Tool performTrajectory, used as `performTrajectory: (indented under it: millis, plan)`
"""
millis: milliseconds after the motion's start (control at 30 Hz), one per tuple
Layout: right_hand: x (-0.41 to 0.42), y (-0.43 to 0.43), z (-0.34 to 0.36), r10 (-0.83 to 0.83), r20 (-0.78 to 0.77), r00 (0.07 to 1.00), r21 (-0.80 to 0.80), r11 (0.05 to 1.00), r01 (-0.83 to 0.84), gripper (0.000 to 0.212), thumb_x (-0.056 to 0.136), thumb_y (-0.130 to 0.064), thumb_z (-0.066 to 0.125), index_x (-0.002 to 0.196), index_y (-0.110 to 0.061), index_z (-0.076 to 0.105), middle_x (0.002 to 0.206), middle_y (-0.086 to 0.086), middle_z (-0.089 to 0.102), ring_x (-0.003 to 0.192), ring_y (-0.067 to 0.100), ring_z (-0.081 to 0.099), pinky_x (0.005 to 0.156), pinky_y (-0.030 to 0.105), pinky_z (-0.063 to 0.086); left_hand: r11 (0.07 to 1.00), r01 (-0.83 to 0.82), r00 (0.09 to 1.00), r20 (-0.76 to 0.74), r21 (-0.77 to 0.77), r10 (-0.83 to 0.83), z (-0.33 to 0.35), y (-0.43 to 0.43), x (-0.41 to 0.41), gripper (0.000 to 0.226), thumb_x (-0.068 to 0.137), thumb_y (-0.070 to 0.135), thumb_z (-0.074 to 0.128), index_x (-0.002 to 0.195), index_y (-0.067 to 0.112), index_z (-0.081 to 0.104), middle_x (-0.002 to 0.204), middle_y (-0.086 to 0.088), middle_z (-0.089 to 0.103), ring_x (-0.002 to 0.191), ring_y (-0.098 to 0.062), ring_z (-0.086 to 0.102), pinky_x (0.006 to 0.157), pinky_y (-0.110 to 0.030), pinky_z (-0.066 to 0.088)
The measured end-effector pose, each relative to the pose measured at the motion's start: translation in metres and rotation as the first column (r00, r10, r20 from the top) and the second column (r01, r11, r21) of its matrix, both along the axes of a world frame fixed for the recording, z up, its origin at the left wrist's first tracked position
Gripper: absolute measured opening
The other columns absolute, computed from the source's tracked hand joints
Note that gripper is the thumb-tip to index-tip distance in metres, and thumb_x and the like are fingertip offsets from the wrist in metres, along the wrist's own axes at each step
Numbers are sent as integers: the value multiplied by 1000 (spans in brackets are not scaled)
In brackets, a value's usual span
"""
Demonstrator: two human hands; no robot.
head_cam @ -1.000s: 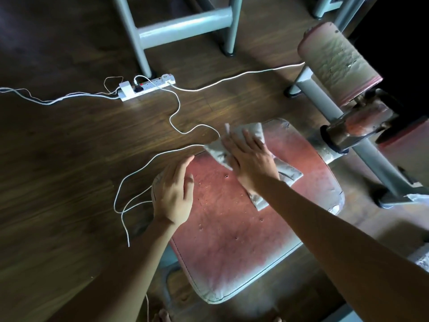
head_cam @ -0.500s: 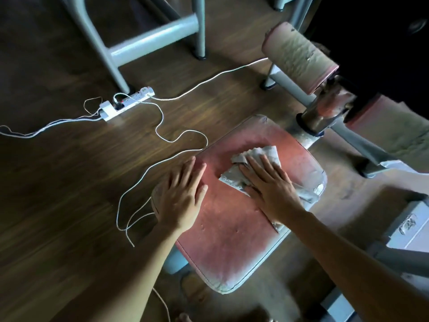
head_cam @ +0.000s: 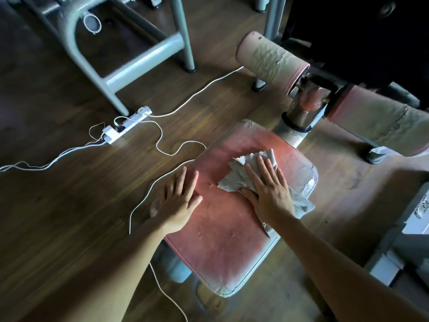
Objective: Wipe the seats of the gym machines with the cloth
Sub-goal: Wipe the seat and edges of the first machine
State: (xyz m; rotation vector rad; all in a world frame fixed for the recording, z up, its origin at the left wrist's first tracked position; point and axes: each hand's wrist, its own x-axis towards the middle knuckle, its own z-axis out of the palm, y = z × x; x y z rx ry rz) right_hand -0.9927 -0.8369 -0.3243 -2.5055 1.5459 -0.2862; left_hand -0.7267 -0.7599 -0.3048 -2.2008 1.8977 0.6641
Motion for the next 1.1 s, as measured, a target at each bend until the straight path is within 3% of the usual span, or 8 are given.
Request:
performTrajectory:
  millis: [167, 433, 600, 733, 900, 1100]
  plan:
    - [2, 7, -1, -25, -15, 1000, -10, 1000, 25, 68, 98, -61, 34, 156, -25, 30, 165, 9, 18, 154, 27, 15, 123, 46, 18, 999, 16, 1000, -5, 28, -16, 6, -1, 0, 71, 102, 56, 25, 154, 39, -21, 163, 1, -30, 154, -30, -5, 122, -50, 3]
    - [13, 31, -2, -154, 13, 988, 12, 988, 154, 66, 98, -59, 34, 155, -26, 33, 165, 9, 21, 153, 27, 18, 124, 43, 19, 997, 78, 995, -59, 19, -77, 7, -3, 2, 74, 104, 52, 29, 156, 31, -20, 162, -6, -30, 153, -36, -10, 122, -53, 3]
    - [33, 75, 2, -325, -25, 945, 51, 944, 326, 69, 96, -63, 28, 156, -28, 31, 165, 7, 20, 153, 26, 17, 124, 38, 14, 989, 145, 962, -233, 4, -140, -1, -5, 22, 83, 101, 47, 45, 158, 29, -13, 162, -6, -30, 153, -34, -12, 122, -52, 0]
    - [58, 114, 12, -448, -53, 892, 141, 881, 451, 66, 99, -54, 45, 157, -27, 28, 166, 7, 18, 153, 28, 14, 124, 44, 17, 962, 269, 871, -417, -39, -261, 6, -3, 47, 78, 102, 30, 51, 160, 21, 0, 164, -10, -24, 151, -29, -23, 123, -49, -4]
    - [92, 148, 31, -531, -95, 842, 251, 806, 536, 67, 99, -46, 52, 156, -21, 30, 165, 14, 18, 153, 32, 12, 123, 41, 14, 791, 598, 768, -190, -126, -611, 8, 2, 74, 68, 106, 28, 42, 159, 9, 4, 167, -10, -11, 152, -39, -12, 124, -45, -2]
    - [108, 164, 40, -573, -160, 804, 311, 744, 592, 66, 101, -47, 49, 158, -26, 24, 167, 10, 11, 154, 27, 6, 121, 39, 14, 742, 669, 718, -220, -44, -660, 20, -4, 85, 67, 107, 23, 41, 160, 12, 1, 167, -4, -12, 154, -31, -12, 123, -39, -2]
